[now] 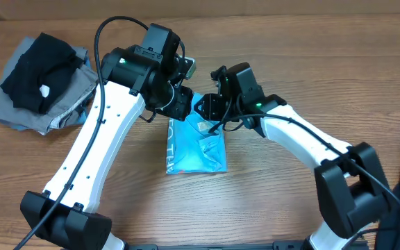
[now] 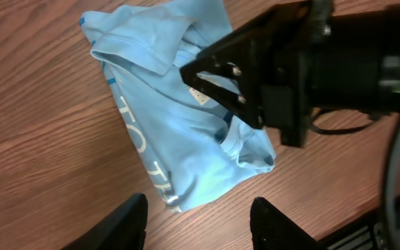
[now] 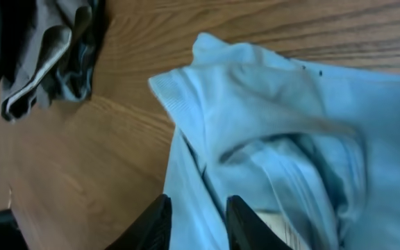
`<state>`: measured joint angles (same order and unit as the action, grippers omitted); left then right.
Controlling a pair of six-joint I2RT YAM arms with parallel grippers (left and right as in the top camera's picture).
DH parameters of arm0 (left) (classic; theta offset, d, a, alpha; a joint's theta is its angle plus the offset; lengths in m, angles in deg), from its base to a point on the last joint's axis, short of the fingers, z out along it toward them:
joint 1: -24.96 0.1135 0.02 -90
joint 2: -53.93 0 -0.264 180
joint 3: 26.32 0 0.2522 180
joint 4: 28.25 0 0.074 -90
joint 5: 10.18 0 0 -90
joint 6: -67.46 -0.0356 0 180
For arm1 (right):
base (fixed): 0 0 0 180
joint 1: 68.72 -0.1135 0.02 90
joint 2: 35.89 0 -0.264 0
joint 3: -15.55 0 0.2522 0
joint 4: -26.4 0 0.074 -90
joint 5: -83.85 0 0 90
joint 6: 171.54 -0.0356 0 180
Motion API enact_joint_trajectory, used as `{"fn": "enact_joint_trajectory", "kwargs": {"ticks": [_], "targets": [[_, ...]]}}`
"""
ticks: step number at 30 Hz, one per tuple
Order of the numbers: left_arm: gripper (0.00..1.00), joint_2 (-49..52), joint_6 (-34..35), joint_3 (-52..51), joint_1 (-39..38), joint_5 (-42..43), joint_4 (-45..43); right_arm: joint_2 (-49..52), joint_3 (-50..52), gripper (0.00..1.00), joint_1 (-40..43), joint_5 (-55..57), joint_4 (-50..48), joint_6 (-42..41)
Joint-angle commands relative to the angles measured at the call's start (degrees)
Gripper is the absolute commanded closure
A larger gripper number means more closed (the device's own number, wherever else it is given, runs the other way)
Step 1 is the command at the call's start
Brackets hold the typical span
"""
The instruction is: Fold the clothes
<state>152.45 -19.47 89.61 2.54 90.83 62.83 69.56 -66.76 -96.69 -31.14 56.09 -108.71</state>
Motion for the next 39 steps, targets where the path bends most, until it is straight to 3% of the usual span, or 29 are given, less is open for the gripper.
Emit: {"fn": "enact_joint_trajectory", "kwargs": {"ticks": [1, 9, 10, 14, 19, 23, 29, 30, 32, 33, 36, 39], "targets": [[0.5, -1.5, 0.8, 0.9, -0.1, -0.4, 0.5, 2.0, -0.1, 0.68, -0.4, 4.2, -1.4, -3.1], [0.5, -1.6, 0.8, 0.9, -0.1, 0.6, 0.7, 6.5, -0.1, 0.63, -0.5, -1.7, -10.1, -3.6], [0.49, -1.6, 0.8, 0.9, -0.1, 0.6, 0.8, 6.5, -0.1, 0.66, -0.5, -1.7, -10.4, -3.6], [0.49, -1.6, 0.5, 0.9, -0.1, 0.6, 1.1, 6.4, -0.1, 0.96, 0.0, -1.4, -9.7, -3.5], [0.49, -1.6, 0.1, 0.9, -0.1, 0.6, 1.3, 4.8, -1.7, 0.96, 4.6, -1.2, -2.7, -2.4], [0.49, -1.6, -0.3, 0.9, -0.1, 0.4, 1.3, 3.1, -3.7, 0.96, 8.4, -1.9, 2.1, 3.3], [0.48, -1.6, -0.8, 0.9, -0.1, 0.4, 1.1, 2.8, -4.7, 0.96, 13.0, -0.7, 3.0, 6.4], [0.48, -1.6, -0.8, 0.9, -0.1, 0.4, 1.2, 2.8, -4.7, 0.95, 13.7, -0.2, 2.8, 6.5], [0.48, -1.6, -0.8, 0.9, -0.1, 0.4, 1.3, 2.8, -4.7, 0.58, 14.6, 1.1, 2.6, 8.3], [0.48, -1.6, -0.8, 0.9, -0.1, 0.4, 1.3, 2.8, -4.7, 0.54, 15.1, 3.0, 2.7, 9.6], [0.48, -1.6, -1.0, 0.9, -0.1, 0.4, 1.4, 2.6, -4.7, 0.52, 16.4, 3.1, 5.6, 9.6], [0.48, -1.6, -1.4, 0.9, -0.1, 0.4, 1.5, 1.2, -4.7, 0.51, 18.2, -4.6, 12.4, 9.7]]}}
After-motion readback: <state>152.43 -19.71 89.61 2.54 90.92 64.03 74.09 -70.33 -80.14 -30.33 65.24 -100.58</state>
